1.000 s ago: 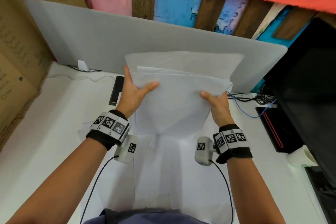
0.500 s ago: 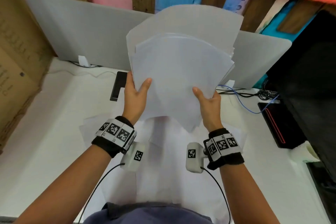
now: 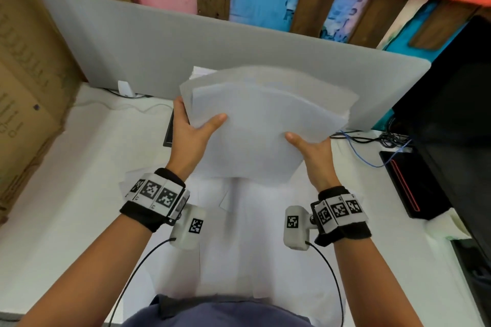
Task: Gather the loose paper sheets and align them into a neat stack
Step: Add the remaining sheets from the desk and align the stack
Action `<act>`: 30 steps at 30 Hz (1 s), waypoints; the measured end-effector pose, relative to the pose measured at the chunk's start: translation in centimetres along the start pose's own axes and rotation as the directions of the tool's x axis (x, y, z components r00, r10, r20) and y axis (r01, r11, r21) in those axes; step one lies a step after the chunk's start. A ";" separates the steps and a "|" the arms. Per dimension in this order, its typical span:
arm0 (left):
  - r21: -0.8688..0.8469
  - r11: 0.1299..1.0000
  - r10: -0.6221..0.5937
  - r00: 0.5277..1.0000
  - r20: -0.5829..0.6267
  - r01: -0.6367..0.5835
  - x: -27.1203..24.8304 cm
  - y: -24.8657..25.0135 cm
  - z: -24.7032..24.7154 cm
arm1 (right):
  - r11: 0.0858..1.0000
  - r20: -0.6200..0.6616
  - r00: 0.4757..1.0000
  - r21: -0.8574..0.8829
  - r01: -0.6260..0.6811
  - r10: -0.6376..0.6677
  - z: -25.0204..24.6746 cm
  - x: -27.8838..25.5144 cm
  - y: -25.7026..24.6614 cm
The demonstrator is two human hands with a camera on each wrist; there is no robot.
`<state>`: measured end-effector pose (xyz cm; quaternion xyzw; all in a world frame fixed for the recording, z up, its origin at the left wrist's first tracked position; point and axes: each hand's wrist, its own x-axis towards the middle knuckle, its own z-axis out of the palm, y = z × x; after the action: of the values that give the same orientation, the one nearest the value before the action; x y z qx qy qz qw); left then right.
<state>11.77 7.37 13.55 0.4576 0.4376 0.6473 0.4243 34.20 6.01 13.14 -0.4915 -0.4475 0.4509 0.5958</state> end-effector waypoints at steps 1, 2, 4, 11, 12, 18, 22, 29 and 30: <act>0.007 1.000 -0.009 1.000 0.008 0.009 0.0 -0.1 -0.2 | 1.000 0.009 1.000 -0.001 -0.013 0.013 -0.2 0.1 0.1; 0.006 1.000 -0.020 1.000 0.003 0.020 0.1 -0.2 -0.4 | 1.000 0.021 0.999 0.000 -0.027 0.027 -0.3 0.3 0.2; -0.015 0.999 -0.040 0.999 -0.006 0.040 0.4 -0.2 -0.7 | 0.998 0.045 0.997 0.003 -0.057 0.057 -0.2 0.7 0.1; -0.043 0.999 -0.024 0.995 0.094 0.028 1.5 0.9 -0.9 | 1.000 0.129 0.992 0.025 -0.015 0.012 0.9 2.0 -2.8; -0.034 0.999 -0.028 0.994 0.109 0.032 1.6 0.9 -1.0 | 1.000 0.131 0.991 0.026 -0.001 -0.002 1.0 2.2 -3.2; 0.056 0.994 -0.105 0.983 0.152 0.097 1.9 -0.8 -1.7 | 0.990 0.111 0.988 -0.095 -0.101 0.111 1.0 2.5 -0.3; 0.117 0.979 -0.177 0.981 0.084 0.167 0.4 -2.7 -1.0 | 0.963 -0.044 0.968 -0.102 -0.250 0.247 1.5 0.8 3.3; 0.042 0.999 -0.018 0.999 0.031 0.017 -1.0 -0.5 0.0 | 0.996 -0.140 0.987 0.059 -0.064 0.072 2.2 -0.3 1.2; 0.037 0.999 -0.026 0.999 0.019 0.025 -1.2 -0.8 -0.2 | 0.996 -0.118 0.990 0.059 -0.068 0.075 2.1 -0.5 1.5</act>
<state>11.97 6.38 12.50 0.4660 0.4512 0.6293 0.4282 31.96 6.07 11.87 -0.5169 -0.3806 0.4537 0.6181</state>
